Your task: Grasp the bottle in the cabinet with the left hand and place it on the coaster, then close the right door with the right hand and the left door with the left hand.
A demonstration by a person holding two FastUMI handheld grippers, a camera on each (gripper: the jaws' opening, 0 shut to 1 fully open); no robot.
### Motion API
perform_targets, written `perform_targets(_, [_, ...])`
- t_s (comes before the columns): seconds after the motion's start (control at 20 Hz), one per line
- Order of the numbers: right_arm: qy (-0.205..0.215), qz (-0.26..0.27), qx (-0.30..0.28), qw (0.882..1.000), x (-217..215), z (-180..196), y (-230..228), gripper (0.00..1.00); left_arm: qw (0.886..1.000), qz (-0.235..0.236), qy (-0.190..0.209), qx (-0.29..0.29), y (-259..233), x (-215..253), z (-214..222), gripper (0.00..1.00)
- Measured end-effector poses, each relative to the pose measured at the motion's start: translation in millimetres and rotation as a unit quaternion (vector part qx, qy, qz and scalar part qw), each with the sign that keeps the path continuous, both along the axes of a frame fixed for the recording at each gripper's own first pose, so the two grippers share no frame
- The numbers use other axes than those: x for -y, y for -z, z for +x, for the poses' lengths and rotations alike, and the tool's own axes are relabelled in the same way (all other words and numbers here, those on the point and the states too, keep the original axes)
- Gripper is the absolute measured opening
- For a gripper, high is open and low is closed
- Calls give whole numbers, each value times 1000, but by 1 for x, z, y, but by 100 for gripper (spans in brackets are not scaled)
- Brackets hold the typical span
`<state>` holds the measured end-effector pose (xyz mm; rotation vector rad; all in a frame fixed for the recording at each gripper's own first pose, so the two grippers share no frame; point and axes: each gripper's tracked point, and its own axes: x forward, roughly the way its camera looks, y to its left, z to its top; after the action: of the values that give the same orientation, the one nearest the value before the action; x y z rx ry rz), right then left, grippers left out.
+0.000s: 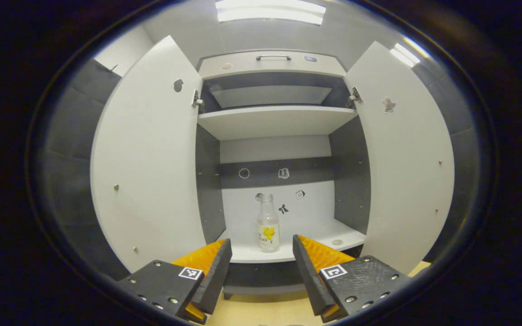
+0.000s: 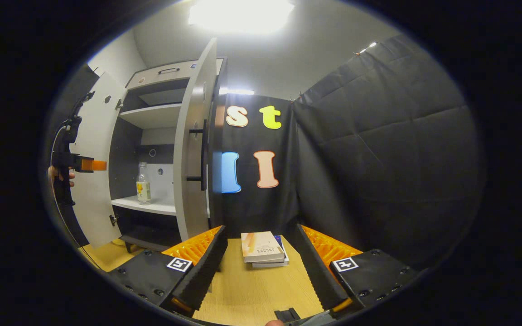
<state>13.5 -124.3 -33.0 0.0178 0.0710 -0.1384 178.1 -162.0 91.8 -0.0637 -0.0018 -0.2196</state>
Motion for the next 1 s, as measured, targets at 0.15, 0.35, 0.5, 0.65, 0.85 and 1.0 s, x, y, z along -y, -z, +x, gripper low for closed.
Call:
perform_targets(0.15, [23,-3,-5,1000,2,7,4,96,1000,-7,14,0,-3,8,38,80])
perform_targets(0.35, [53,-3,-11,999,8,15,9,96,999,-11,34,2,-5,22,84,80])
perform_targets(0.5, [71,-6,-14,997,11,20,11,96,999,-18,47,-1,-5,32,114,78])
perform_targets(0.65, [87,-9,-15,996,13,27,12,96,998,-26,56,-2,-4,42,145,80])
perform_targets(0.85, [111,-19,-23,993,14,29,17,96,998,-25,60,-7,0,49,186,80])
perform_targets(1.0, [127,-17,-30,991,16,28,20,96,998,-31,61,-14,7,54,214,78])
